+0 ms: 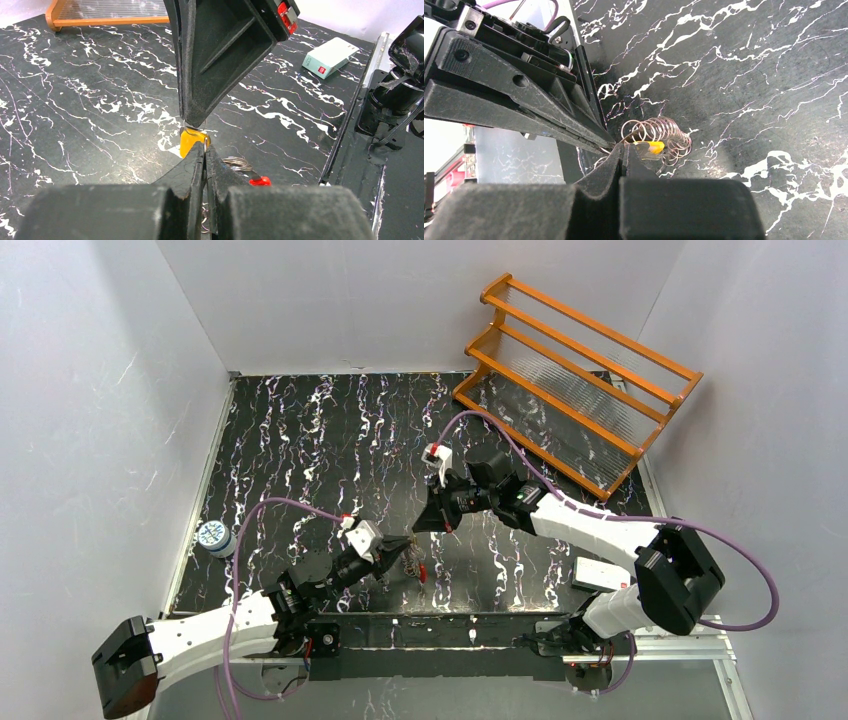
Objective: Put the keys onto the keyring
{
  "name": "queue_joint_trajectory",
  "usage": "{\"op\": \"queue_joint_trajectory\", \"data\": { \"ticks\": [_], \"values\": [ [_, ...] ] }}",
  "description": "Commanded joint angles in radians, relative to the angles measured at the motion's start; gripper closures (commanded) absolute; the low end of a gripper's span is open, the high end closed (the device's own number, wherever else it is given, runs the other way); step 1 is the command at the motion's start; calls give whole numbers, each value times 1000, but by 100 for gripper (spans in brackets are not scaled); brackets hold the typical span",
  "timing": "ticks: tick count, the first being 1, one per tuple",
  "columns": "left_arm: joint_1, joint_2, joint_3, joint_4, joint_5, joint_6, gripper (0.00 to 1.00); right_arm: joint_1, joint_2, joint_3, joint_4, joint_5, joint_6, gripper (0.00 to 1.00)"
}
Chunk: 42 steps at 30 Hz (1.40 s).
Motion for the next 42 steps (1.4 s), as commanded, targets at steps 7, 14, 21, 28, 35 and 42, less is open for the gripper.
{"op": "queue_joint_trajectory", "data": {
  "ticks": [7, 14, 21, 28, 35, 42],
  "values": [
    [-3, -17, -10, 38, -42, -26, 100, -4, -43, -19, 41, 2, -4, 99],
    [-3, -33, -26, 61, -94, -62, 100, -2, -89, -35, 54, -10, -7, 99],
    [-3, -54, -39, 86, -97, -72, 100, -2, -48, -27, 88, -45, 7, 99],
    [-3, -66, -50, 87, -96, -83, 100, -3, -12, -12, 108, -58, 16, 99],
    [-3, -52, -48, 89, -90, -86, 100, -1, 3, -6, 130, -73, 26, 99],
    [-3, -47, -46, 91, -85, -89, 100, -1, 5, -12, 157, -82, 28, 99]
  ]
}}
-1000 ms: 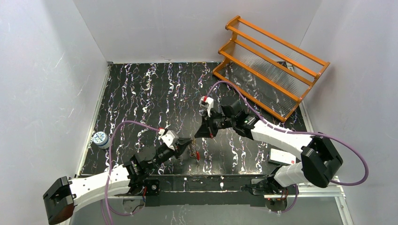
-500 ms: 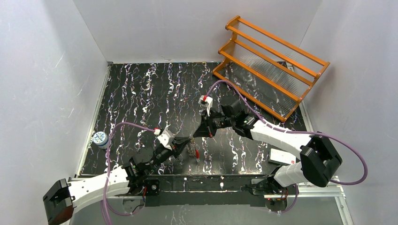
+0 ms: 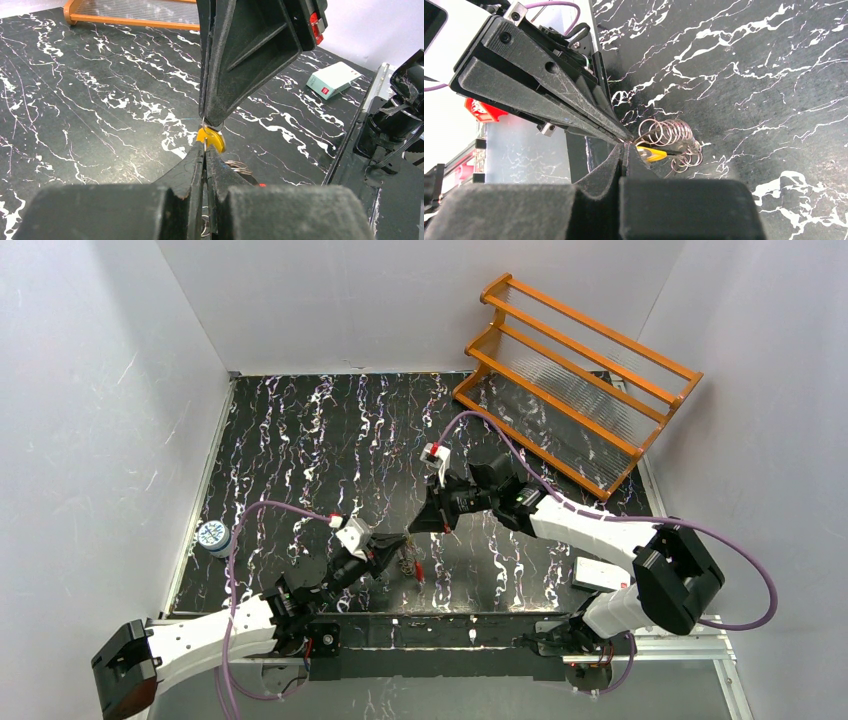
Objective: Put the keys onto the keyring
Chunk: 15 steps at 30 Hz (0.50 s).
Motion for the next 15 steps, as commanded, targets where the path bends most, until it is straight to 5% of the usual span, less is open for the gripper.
{"op": "queue_joint_trajectory", "data": {
  "ticks": [1, 15],
  "values": [
    [-3, -6, 1, 42, -10, -7, 100, -1, 6, 14, 65, -23, 7, 99],
    [-3, -6, 0, 43, -8, -11, 100, -1, 29, 1, 44, 15, 10, 99]
  ]
}}
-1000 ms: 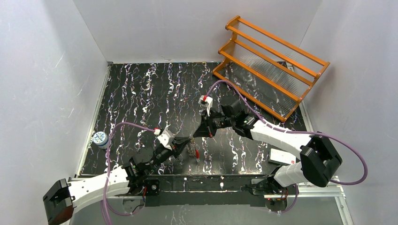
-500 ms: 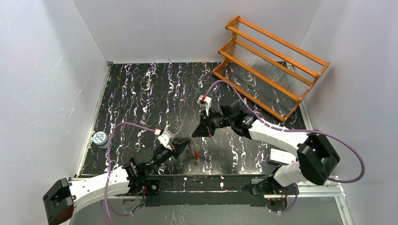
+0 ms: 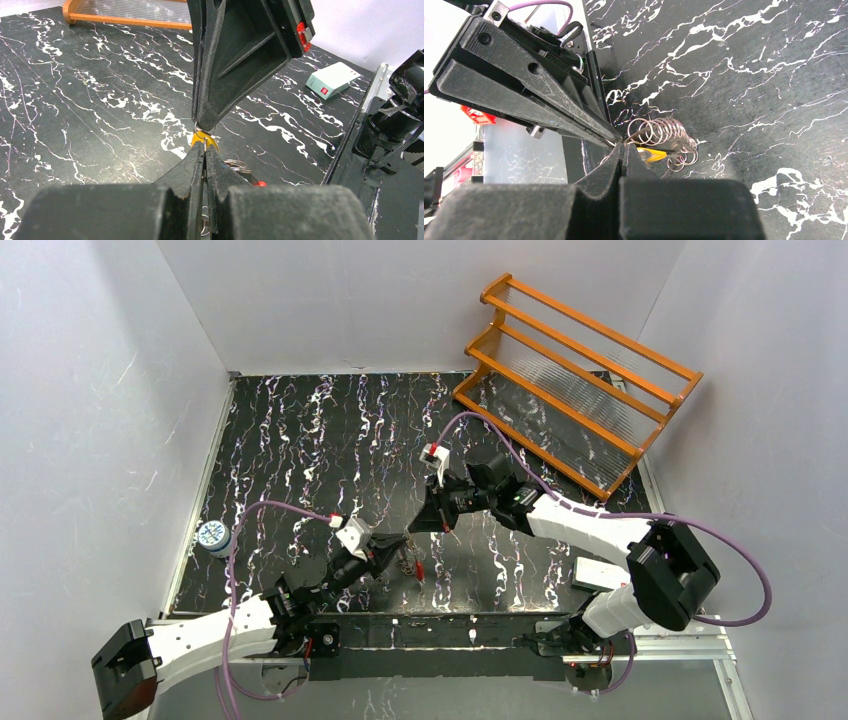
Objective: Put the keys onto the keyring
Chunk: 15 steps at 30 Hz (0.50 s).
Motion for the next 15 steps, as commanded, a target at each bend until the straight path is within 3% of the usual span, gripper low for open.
{"op": "queue_joint_trajectory", "data": {
  "ticks": [1, 15],
  "values": [
    [-3, -7, 0, 44, -8, -7, 100, 0, 5, 1, 30, 15, 5, 99],
    [-3, -9, -3, 54, -5, -12, 100, 1, 21, -13, 12, 55, 16, 99]
  ]
}}
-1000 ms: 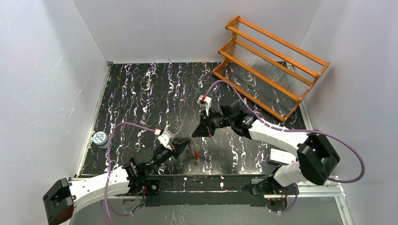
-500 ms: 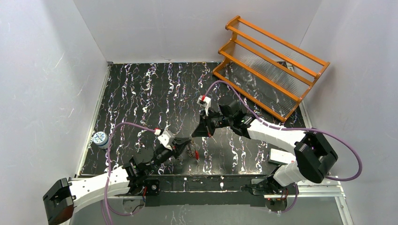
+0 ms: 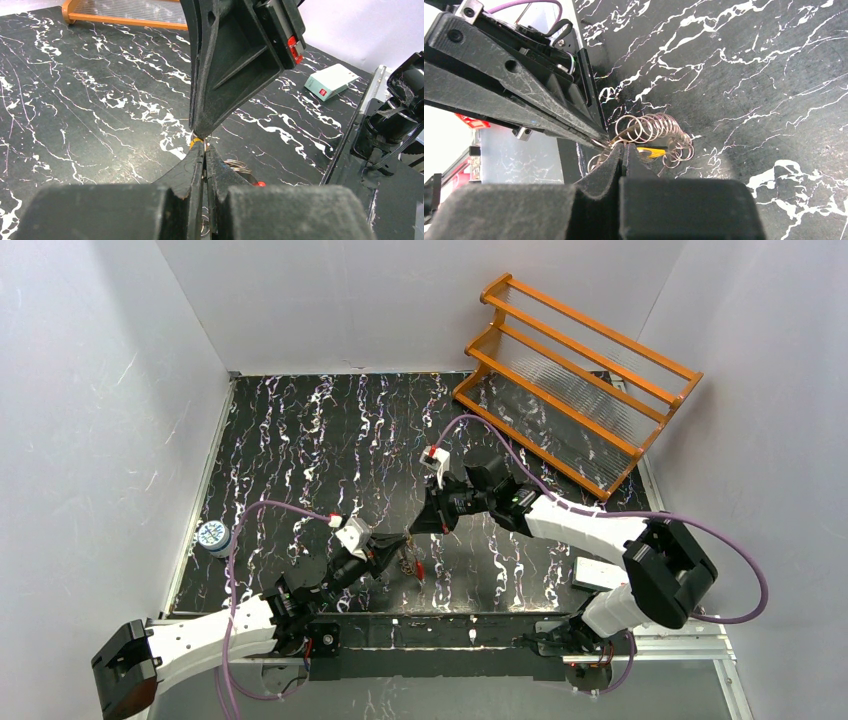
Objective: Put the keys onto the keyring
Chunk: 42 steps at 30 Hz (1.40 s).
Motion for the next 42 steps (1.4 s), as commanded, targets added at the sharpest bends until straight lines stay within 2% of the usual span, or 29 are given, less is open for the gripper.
{"op": "queue_joint_trajectory", "data": {
  "ticks": [1, 8, 23, 34, 42],
  "values": [
    [-3, -9, -3, 51, -4, -4, 100, 0, 10, 0, 11, 26, 9, 99],
    [-3, -3, -8, 56, -5, -4, 100, 0, 5, 4, 7, 23, 15, 99],
    [-3, 2, -9, 57, -27, -7, 100, 0, -116, -19, -9, -54, -25, 99],
    [-3, -3, -13, 59, -24, -10, 100, 11, -57, -10, 24, -85, -1, 99],
    [-3, -3, -14, 61, -18, -11, 100, 16, -31, -2, 12, -44, 8, 99]
  ]
}}
